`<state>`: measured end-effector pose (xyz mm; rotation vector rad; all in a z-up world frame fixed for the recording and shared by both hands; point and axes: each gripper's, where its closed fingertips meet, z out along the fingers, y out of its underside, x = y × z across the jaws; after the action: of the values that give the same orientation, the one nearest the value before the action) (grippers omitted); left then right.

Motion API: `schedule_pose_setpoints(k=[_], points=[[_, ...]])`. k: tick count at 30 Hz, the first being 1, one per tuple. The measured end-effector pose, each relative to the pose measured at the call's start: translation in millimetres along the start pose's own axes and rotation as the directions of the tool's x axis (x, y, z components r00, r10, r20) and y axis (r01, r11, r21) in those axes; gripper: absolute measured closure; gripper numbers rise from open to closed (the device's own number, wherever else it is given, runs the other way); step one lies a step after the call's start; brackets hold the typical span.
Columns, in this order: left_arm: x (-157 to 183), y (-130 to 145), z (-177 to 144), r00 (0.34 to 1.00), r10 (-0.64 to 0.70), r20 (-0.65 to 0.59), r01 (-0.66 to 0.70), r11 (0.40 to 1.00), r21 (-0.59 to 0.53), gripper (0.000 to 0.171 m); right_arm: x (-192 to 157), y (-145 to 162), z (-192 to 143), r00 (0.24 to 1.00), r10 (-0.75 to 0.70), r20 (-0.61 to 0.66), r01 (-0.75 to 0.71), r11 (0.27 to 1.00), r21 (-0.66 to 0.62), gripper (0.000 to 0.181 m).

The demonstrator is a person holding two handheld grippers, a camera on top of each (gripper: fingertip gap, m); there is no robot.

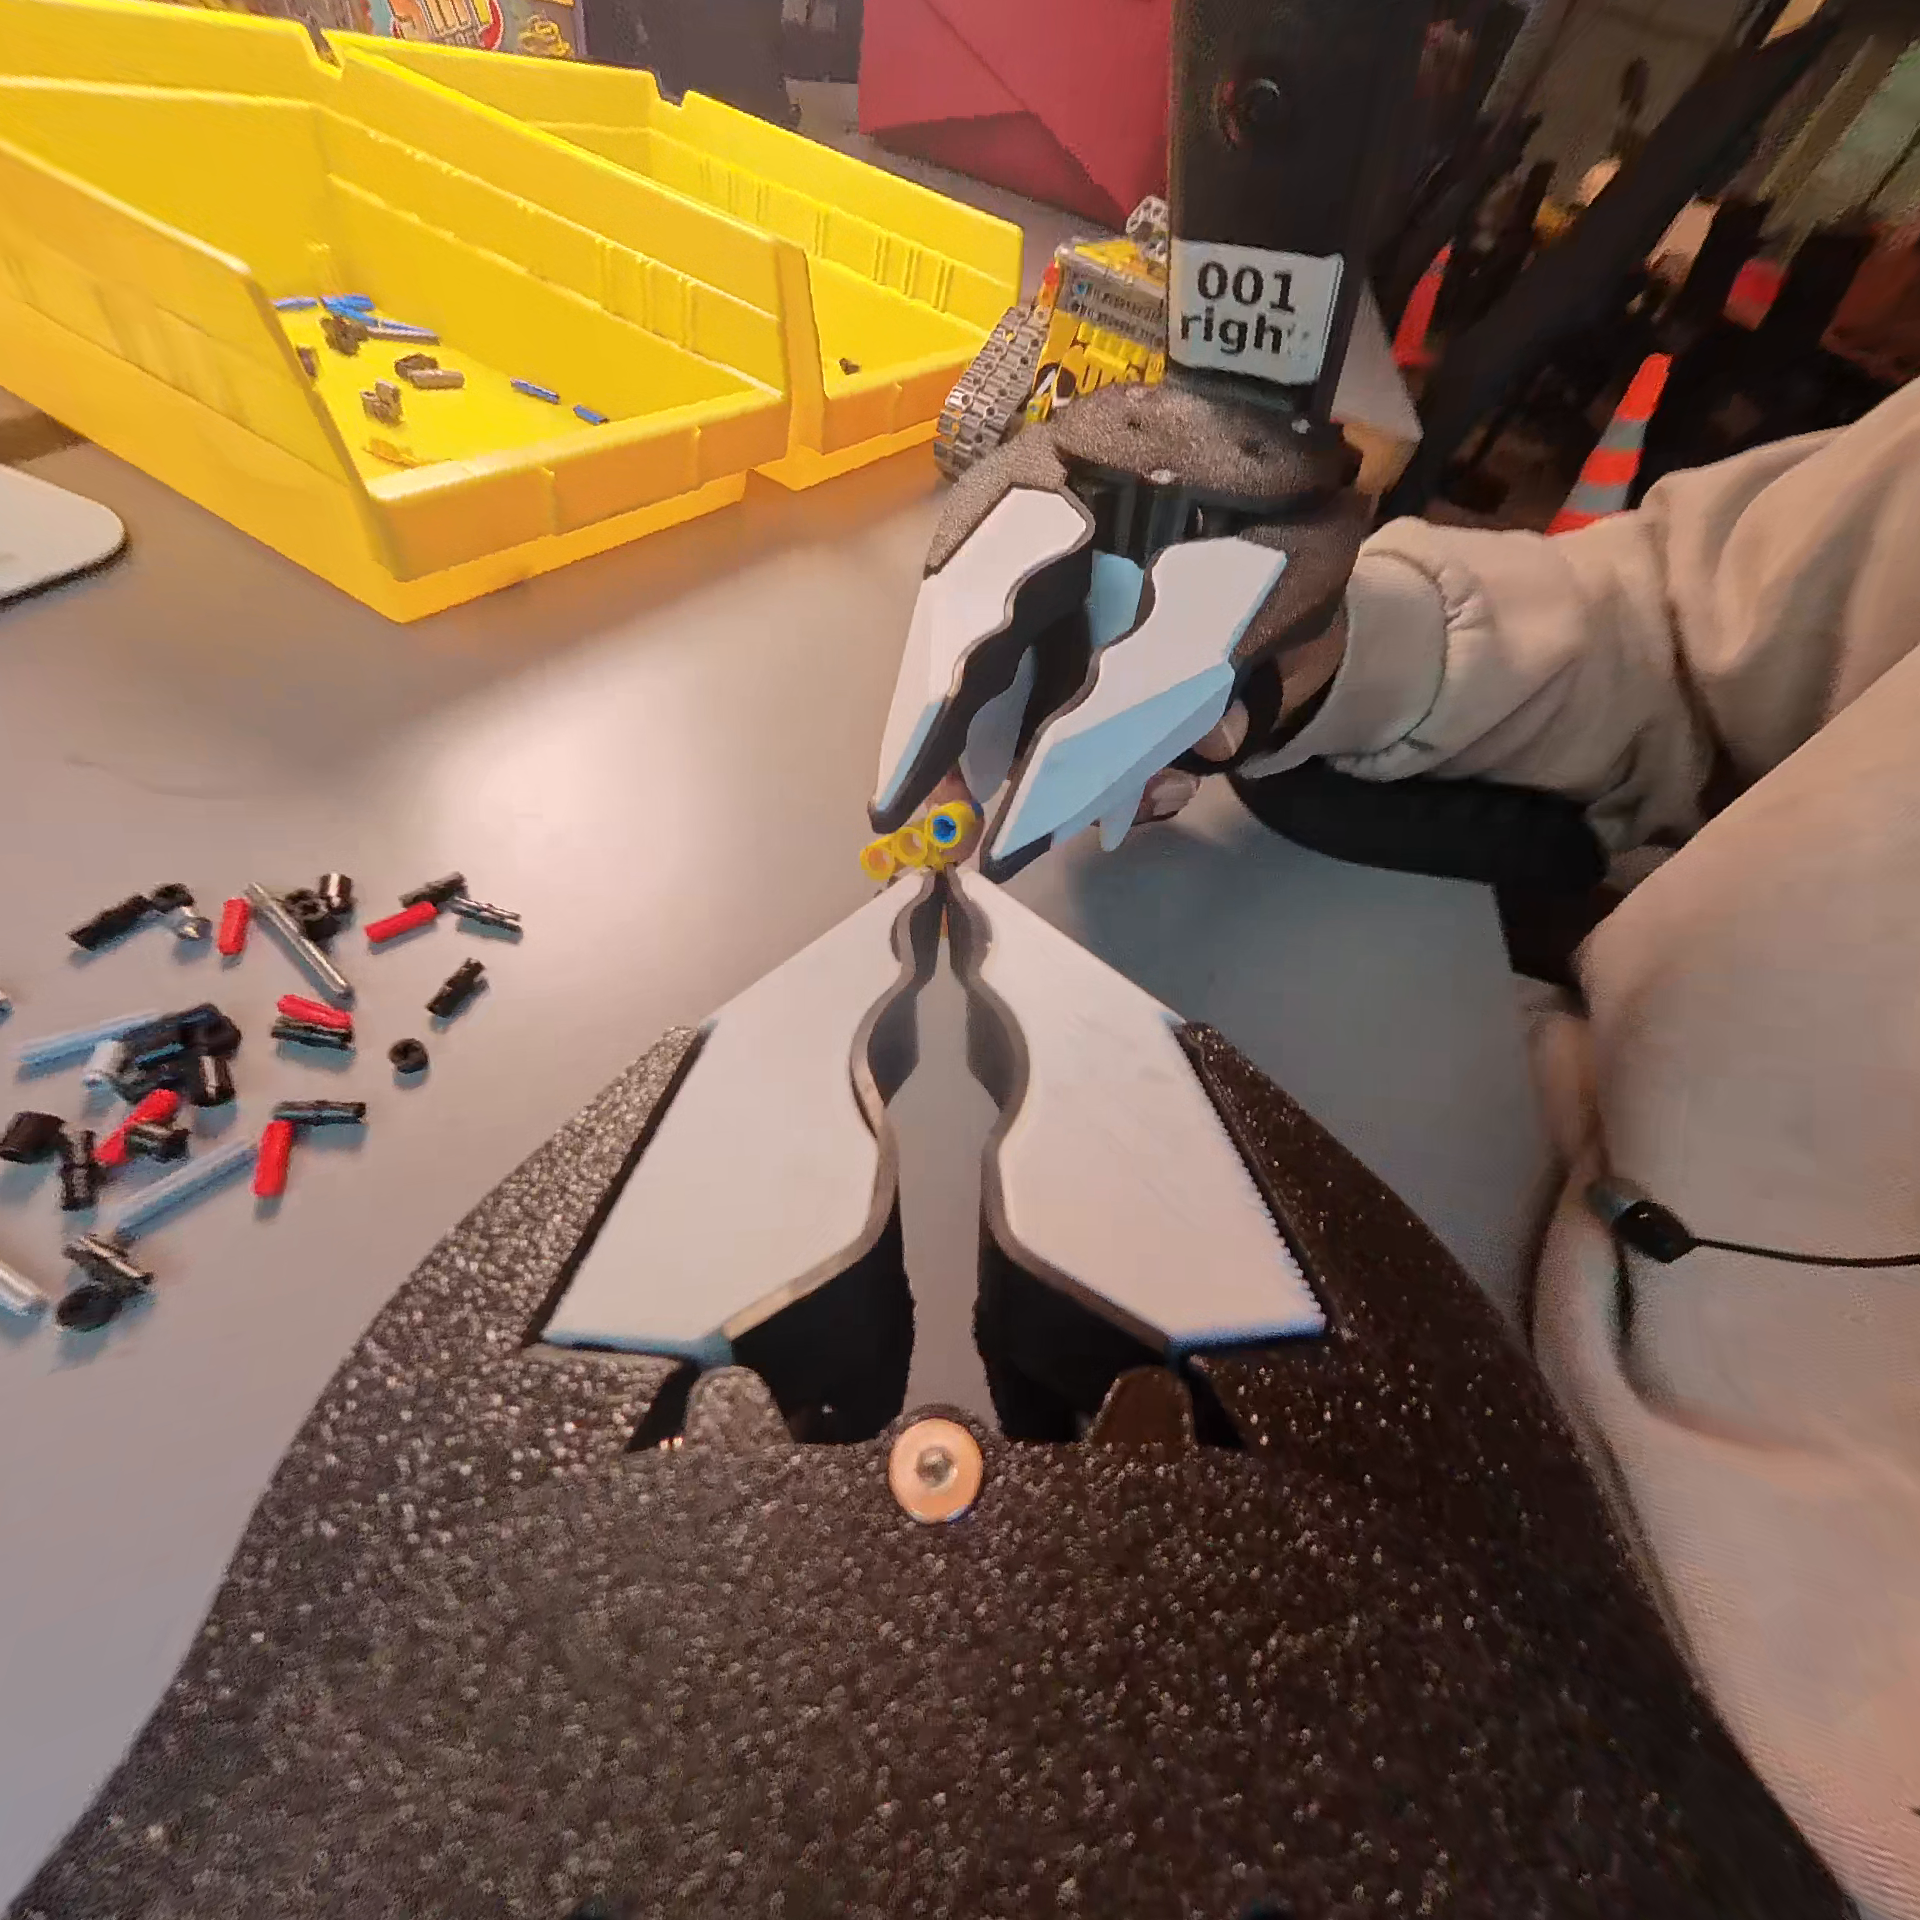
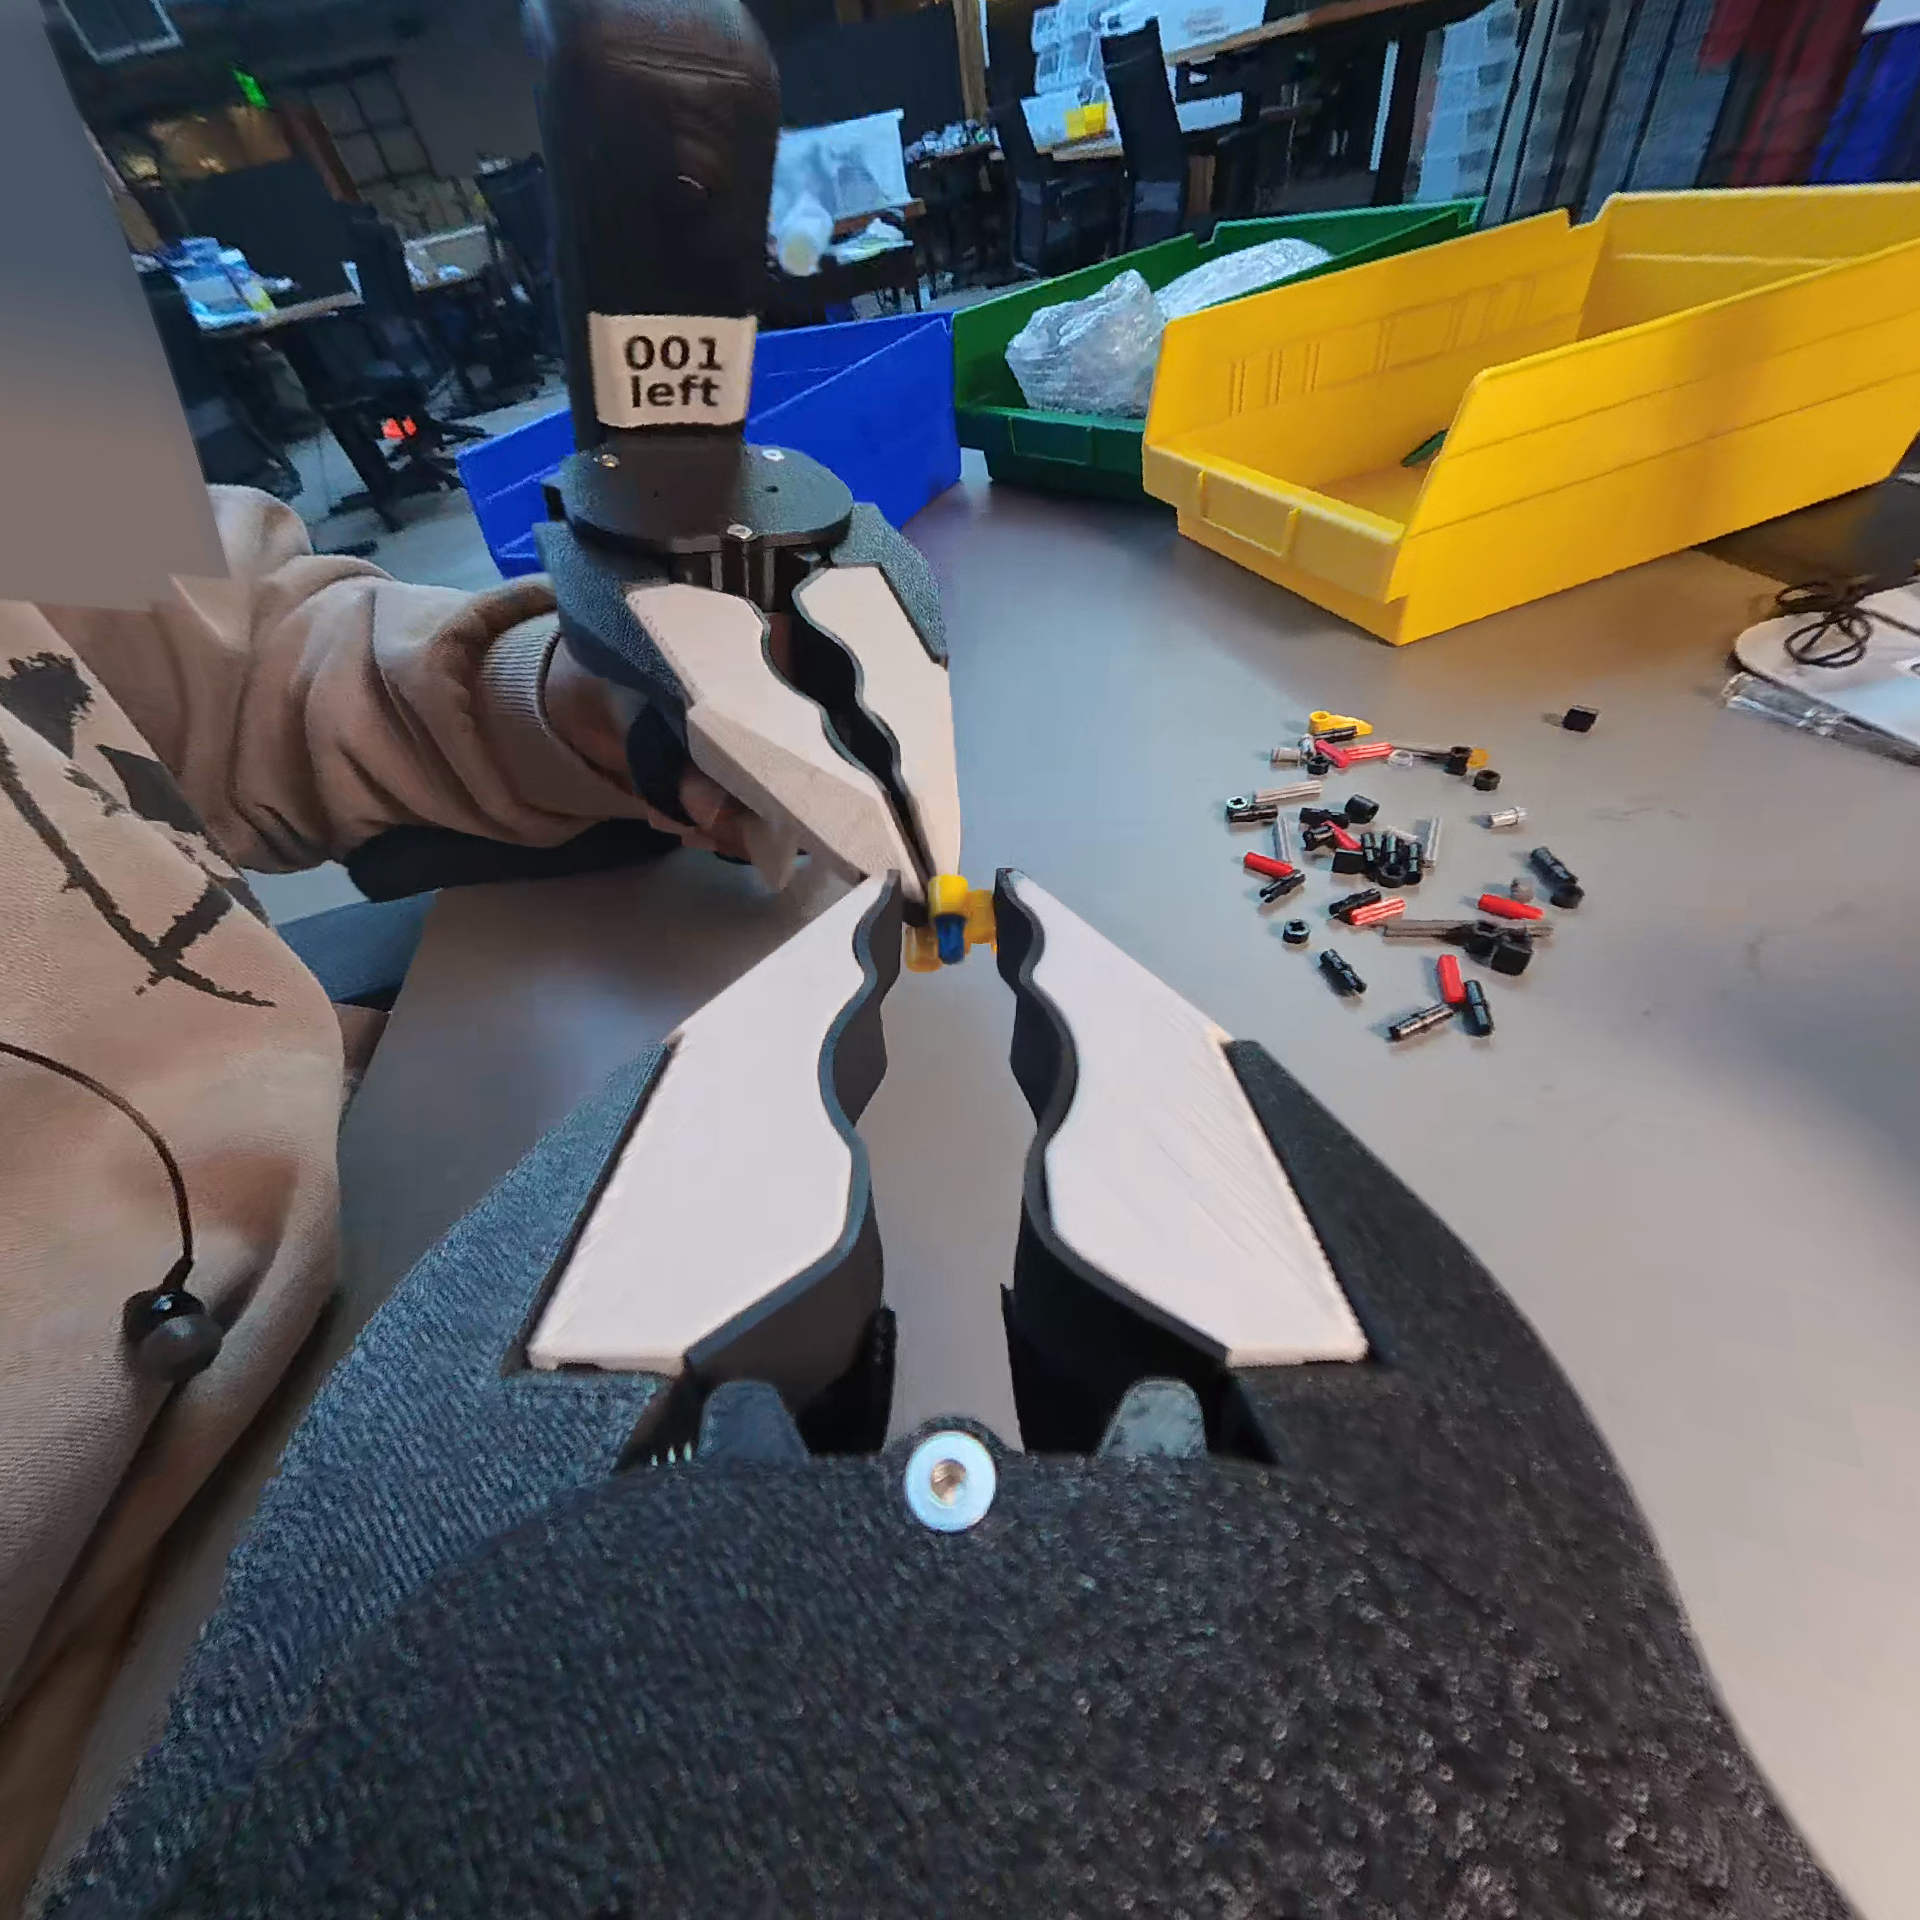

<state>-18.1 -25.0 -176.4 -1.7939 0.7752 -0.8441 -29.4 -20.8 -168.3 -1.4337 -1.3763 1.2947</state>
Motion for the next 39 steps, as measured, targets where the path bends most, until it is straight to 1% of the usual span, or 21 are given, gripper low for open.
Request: schedule_pose_setpoints(k=[2, 3, 4, 8, 9, 11, 14, 18, 21, 22, 24, 26, 28, 30, 33, 39], points=[[1, 2, 1, 0.997, 0.07, 0.027, -0.069, 0.997, -0.018, 0.171, -1, 2, 0, 1.0, 0.013, 0.017, -0.013, 1.0, -0.009, 0.165], [1, 2, 1, 0.997, 0.076, 0.026, -0.076, 0.997, -0.019, 0.171, -2, 2, -1, 0.999, 0.026, 0.025, -0.026, 1.0, -0.009, 0.167], [2, 3, 1, 0.998, 0.068, 0.017, -0.068, 0.998, -0.019, 0.171, -1, 0, -1, 0.998, 0.047, 0.029, -0.047, 0.999, 0.001, 0.177], [-2, -3, -3, 1.0, -0.013, -0.005, 0.013, 0.999, 0.031, 0.171, -1, -2, -3, 0.994, 0.094, 0.058, -0.095, 0.995, 0.015, 0.177], [-3, -3, -4, 0.999, -0.041, -0.018, 0.041, 0.998, 0.04, 0.168, -2, -3, -4, 0.992, 0.101, 0.069, -0.103, 0.994, 0.026, 0.178], [-3, -4, -5, 0.993, -0.1, -0.059, 0.103, 0.994, 0.048, 0.155, -3, -9, -6, 0.99, 0.113, 0.083, -0.118, 0.991, 0.057, 0.181], [-3, 0, -4, 0.988, -0.128, -0.081, 0.131, 0.991, 0.024, 0.147, -4, -9, -7, 0.989, 0.115, 0.089, -0.12, 0.991, 0.053, 0.181], [-2, 3, -5, 0.994, -0.085, -0.07, 0.086, 0.996, 0.001, 0.142, 4, -5, -12, 0.999, 0.028, 0.027, -0.028, 1.0, 0.014, 0.181], [0, 4, -6, 0.994, -0.074, -0.074, 0.074, 0.997, -0.009, 0.13, 3, 0, -18, 0.996, -0.09, 0.028, 0.092, 0.994, -0.061, 0.169], [1, 6, -5, 0.995, -0.062, -0.074, 0.061, 0.998, -0.017, 0.124, 4, 0, -20, 0.993, -0.115, 0.018, 0.116, 0.991, -0.07, 0.168], [0, 10, -4, 0.998, -0.025, -0.049, 0.023, 0.999, -0.042, 0.118, 11, 6, -19, 0.989, -0.149, -0.021, 0.146, 0.984, -0.106, 0.165], [-3, 14, -2, 1.0, 0.02, -0.011, -0.021, 0.998, -0.065, 0.118, 25, 20, -17, 0.971, -0.218, -0.096, 0.197, 0.962, -0.189, 0.164], [-5, 17, 0, 0.999, 0.042, 0.01, -0.041, 0.995, -0.086, 0.119, 34, 32, -15, 0.944, -0.3, -0.141, 0.253, 0.928, -0.274, 0.161], [-8, 21, 2, 0.998, 0.059, 0.029, -0.055, 0.993, -0.107, 0.121, 35, 39, -13, 0.929, -0.341, -0.146, 0.28, 0.902, -0.328, 0.159], [-10, 26, 4, 0.996, 0.073, 0.043, -0.067, 0.989, -0.133, 0.122, 32, 39, -13, 0.924, -0.354, -0.144, 0.291, 0.896, -0.335, 0.159], [-10, 27, 7, 0.994, 0.097, 0.05, -0.089, 0.986, -0.138, 0.124, 32, 37, -16, 0.925, -0.348, -0.152, 0.285, 0.901, -0.328, 0.159]])
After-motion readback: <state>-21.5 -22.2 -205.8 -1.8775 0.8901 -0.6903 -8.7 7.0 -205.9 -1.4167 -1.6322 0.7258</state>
